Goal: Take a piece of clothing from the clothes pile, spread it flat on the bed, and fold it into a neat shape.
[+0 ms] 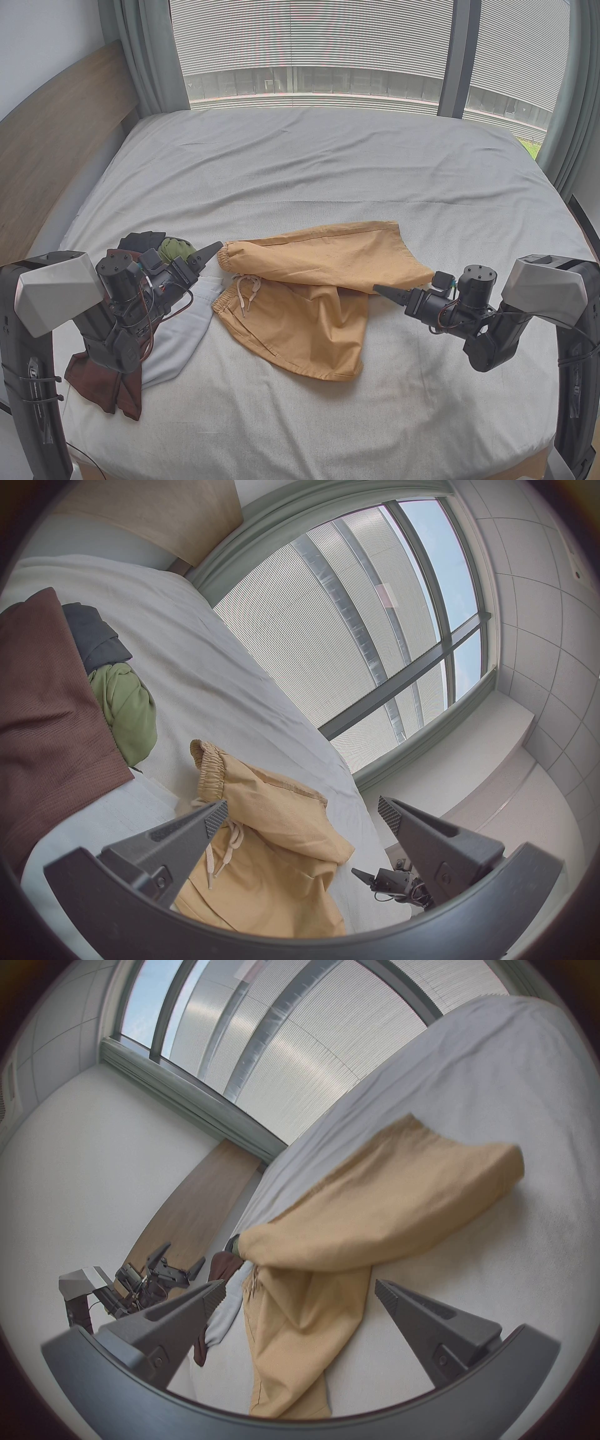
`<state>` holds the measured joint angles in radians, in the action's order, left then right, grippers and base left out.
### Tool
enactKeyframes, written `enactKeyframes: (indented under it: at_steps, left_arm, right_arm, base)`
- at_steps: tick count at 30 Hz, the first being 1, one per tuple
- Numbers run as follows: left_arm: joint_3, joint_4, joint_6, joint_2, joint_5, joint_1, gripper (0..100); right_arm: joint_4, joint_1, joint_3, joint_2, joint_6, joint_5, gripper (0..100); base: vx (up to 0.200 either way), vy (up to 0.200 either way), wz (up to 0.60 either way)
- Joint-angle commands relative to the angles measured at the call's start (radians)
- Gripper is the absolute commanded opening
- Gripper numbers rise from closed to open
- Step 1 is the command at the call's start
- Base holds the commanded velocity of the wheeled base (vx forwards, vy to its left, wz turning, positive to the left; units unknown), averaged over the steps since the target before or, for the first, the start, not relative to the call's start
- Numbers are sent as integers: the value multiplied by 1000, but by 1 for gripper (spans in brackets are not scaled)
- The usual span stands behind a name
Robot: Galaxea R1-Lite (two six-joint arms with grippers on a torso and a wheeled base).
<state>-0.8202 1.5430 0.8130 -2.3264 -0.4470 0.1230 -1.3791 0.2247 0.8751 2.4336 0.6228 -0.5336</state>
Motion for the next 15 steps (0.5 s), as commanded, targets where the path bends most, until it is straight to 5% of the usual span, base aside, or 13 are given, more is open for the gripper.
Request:
enactKeyframes:
  at_steps: [1,15]
  left_arm:
    - [15,2,-3,9,-1,0,100]
    - [39,0,-18,2,1,3,100]
  right_arm:
    - [11,22,-7,42,5,1,100]
    - [109,67,36,81,94,17,100]
  base:
    - [0,0,0]
    - [0,0,0]
